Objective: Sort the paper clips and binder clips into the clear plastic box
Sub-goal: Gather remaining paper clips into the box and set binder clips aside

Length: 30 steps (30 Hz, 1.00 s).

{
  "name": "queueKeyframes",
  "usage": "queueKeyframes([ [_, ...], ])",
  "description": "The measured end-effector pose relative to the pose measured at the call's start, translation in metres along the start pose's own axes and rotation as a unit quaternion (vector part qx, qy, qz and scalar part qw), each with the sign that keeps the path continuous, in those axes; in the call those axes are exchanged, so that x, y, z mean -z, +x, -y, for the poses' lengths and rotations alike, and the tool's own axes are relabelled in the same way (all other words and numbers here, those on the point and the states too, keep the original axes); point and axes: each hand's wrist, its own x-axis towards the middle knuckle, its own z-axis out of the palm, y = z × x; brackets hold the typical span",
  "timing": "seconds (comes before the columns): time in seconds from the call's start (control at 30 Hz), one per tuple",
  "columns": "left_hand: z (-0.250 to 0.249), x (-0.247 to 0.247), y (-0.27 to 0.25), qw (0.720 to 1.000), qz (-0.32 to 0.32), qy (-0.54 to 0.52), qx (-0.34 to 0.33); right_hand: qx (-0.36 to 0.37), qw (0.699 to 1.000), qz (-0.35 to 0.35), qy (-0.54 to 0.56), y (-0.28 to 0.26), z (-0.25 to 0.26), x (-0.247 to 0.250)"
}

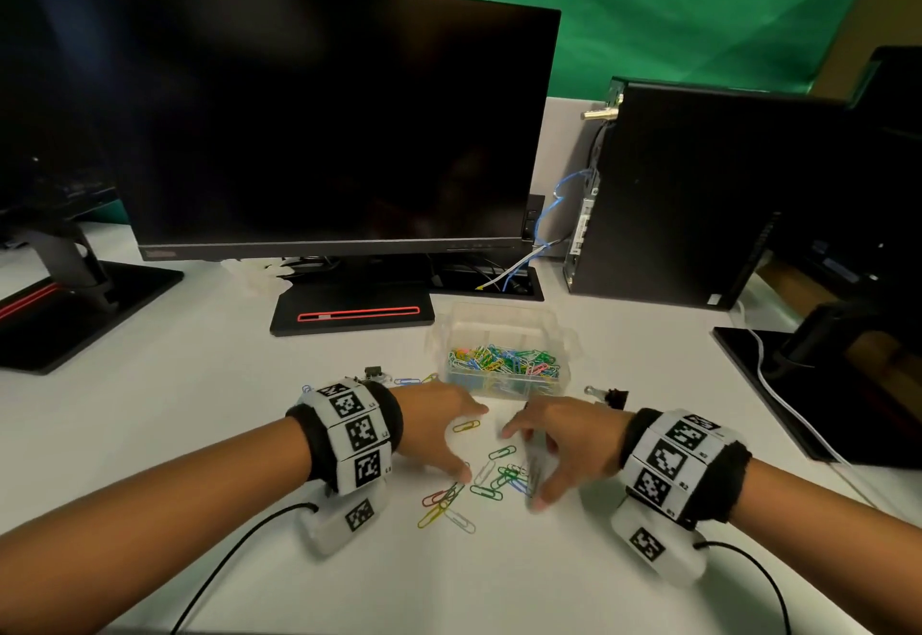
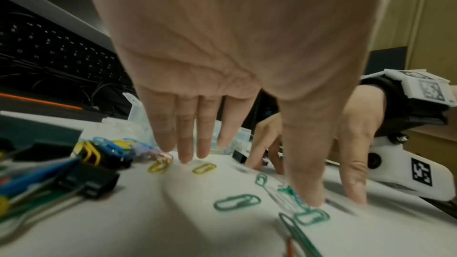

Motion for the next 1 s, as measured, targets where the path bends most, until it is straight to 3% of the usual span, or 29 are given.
queueKeyframes([
  [0.17, -0.003, -0.013, -0.013, 1.0, 0.018, -0.004, -0.016, 0.014, 0.999, -0.027, 0.017, 0.001, -0.002, -0.012],
  [0.4, -0.007, -0.026, -0.033, 0.998, -0.033, -0.019, -0.055, 0.026, 0.99, -0.088, 0.104, 0.003, 0.0, -0.023],
  [0.73, -0.011, -0.026, -0.03, 0.996, -0.011, -0.081, -0.026, 0.018, 0.987, -0.076, 0.14, 0.008, 0.01, -0.02],
  [1.0, -0.017, -0.023, -0.027, 0.998, 0.02, -0.051, -0.01, 0.011, 0.993, -0.051, 0.108, 0.013, 0.014, -0.016],
])
